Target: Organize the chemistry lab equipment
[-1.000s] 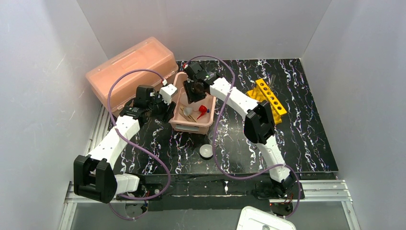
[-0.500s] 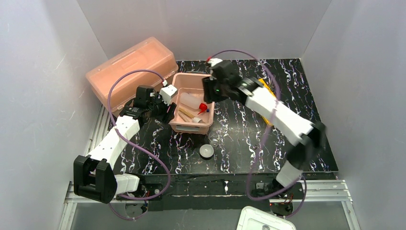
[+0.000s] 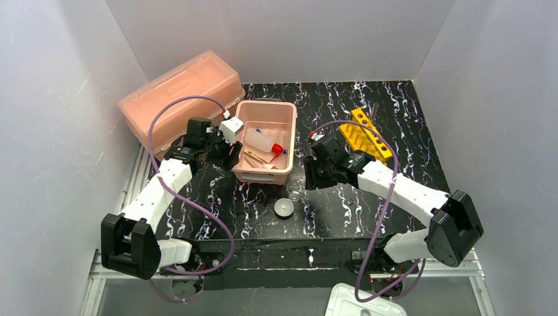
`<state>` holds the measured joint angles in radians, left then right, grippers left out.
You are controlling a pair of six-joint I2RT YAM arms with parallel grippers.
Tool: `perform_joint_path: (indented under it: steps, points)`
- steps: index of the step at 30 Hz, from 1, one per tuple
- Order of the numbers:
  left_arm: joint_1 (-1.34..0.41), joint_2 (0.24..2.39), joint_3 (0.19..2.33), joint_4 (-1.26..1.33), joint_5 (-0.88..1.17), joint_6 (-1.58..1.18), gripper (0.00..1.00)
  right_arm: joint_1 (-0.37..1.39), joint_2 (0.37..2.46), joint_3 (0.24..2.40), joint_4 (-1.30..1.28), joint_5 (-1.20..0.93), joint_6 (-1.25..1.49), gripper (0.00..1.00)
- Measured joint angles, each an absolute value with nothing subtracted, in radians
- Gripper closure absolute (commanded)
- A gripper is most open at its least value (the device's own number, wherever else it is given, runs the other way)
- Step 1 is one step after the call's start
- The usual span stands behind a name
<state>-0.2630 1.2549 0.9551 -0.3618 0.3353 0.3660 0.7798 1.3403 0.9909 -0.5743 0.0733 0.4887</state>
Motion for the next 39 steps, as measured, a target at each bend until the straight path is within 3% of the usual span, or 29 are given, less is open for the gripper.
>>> perform_joint_path:
  steps: [5, 17, 21, 26, 28, 36, 39]
  points:
    - [-0.263, 1.255, 0.958, -0.368, 0.333, 0.366, 0.43, 0.780, 1.337, 0.984, -0.525, 0.067, 0.517, 0.47]
    - [-0.263, 1.255, 0.958, -0.373, 0.329, 0.367, 0.54, 0.782, 1.389, 0.981, -0.431, 0.055, 0.549, 0.55]
    - [-0.263, 1.255, 0.958, -0.374, 0.325, 0.367, 0.48, 0.786, 1.439, 0.964, -0.413, 0.056, 0.548, 0.57]
    - [-0.263, 1.255, 0.961, -0.374, 0.326, 0.366, 0.32, 0.793, 1.476, 0.949, -0.408, 0.057, 0.547, 0.61]
    - [-0.263, 1.255, 0.965, -0.375, 0.325, 0.364, 0.26, 0.795, 1.481, 0.946, -0.402, 0.057, 0.547, 0.67]
    - [-0.263, 1.290, 0.992, -0.388, 0.325, 0.363, 0.25, 0.799, 1.503, 0.931, -0.371, 0.066, 0.558, 0.96]
    - [-0.263, 1.320, 1.007, -0.389, 0.327, 0.363, 0.27, 0.799, 1.498, 0.929, -0.370, 0.082, 0.566, 0.99]
